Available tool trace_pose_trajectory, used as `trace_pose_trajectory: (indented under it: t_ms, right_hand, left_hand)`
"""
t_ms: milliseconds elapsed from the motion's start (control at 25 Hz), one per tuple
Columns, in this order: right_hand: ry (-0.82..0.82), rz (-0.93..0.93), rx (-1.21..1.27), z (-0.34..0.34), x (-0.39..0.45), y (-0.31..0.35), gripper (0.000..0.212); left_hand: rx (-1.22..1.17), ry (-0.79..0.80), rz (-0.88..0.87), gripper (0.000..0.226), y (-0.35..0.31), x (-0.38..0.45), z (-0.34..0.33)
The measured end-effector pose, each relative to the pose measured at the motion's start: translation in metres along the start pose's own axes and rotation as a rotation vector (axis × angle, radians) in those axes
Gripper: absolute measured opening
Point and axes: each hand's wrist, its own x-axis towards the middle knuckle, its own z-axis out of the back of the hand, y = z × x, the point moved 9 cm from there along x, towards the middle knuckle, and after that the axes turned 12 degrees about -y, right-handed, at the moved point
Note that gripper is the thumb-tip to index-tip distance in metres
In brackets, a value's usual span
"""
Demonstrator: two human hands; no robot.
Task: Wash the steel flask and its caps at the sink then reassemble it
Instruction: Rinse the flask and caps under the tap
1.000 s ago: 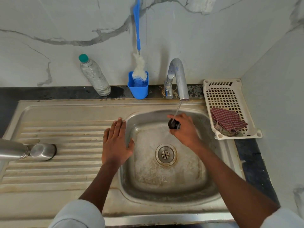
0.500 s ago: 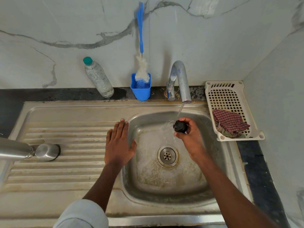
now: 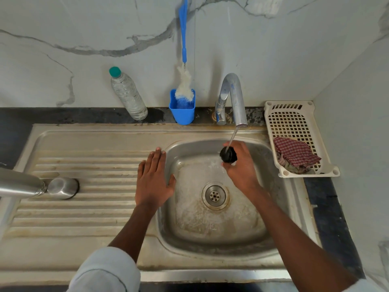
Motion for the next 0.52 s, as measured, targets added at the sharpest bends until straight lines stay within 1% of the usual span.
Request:
trace_pose_trajectory:
  t_ms: [40,80,160,200,240,280,320,360,440,480,520]
  right_hand:
    - [0.024,-0.106,0.121,-0.004,0.002,-0.003,0.058]
    - [0.053,-0.26,0.314,-0.011,0.002,-0.01,0.054]
    - [0.083,-0.598,0.773,-0.028,-0.005,-0.019,0.038]
    - [0.103,-0.762,0.971,-0.039,-0.009,-0.02,0.033]
    - [0.129,-0.903,1.117,-0.048,-0.013,-0.021,0.037]
    - [0.161,-1.012,1.204,-0.055,-0.017,-0.022,0.041]
    - [0.197,-1.08,1.23,-0.061,-0.021,-0.024,0.045]
    - [0.242,-1.107,1.201,-0.065,-0.024,-0.026,0.049]
    - [0.276,-1.125,1.019,-0.066,-0.038,-0.038,0.051]
    - [0.247,-1.154,0.967,-0.065,-0.042,-0.046,0.049]
    - [0.179,-1.202,0.991,-0.065,-0.045,-0.053,0.049]
  left_hand:
    - [0.0,0.001,0.002,0.084,0.001,0.0,0.0]
    - [0.002,0.001,0.003,0.084,0.001,0.0,0.0]
    - [-0.003,0.003,0.004,0.084,0.0,0.0,0.0]
    - [-0.006,0.005,0.006,0.085,0.0,0.0,0.0]
    - [-0.006,0.005,0.005,0.085,0.0,0.0,0.0]
    - [-0.004,0.005,0.004,0.085,0.0,0.0,0.0]
    - [0.001,0.008,0.004,0.085,0.001,0.0,-0.001]
    - [0.002,0.01,0.006,0.085,0.001,0.0,-0.001]
    - [0.005,0.003,0.004,0.085,0.001,0.0,-0.001]
    - [0.008,-0.003,0.004,0.085,0.001,0.0,0.0]
    - [0.007,-0.003,0.005,0.085,0.001,0.001,0.0]
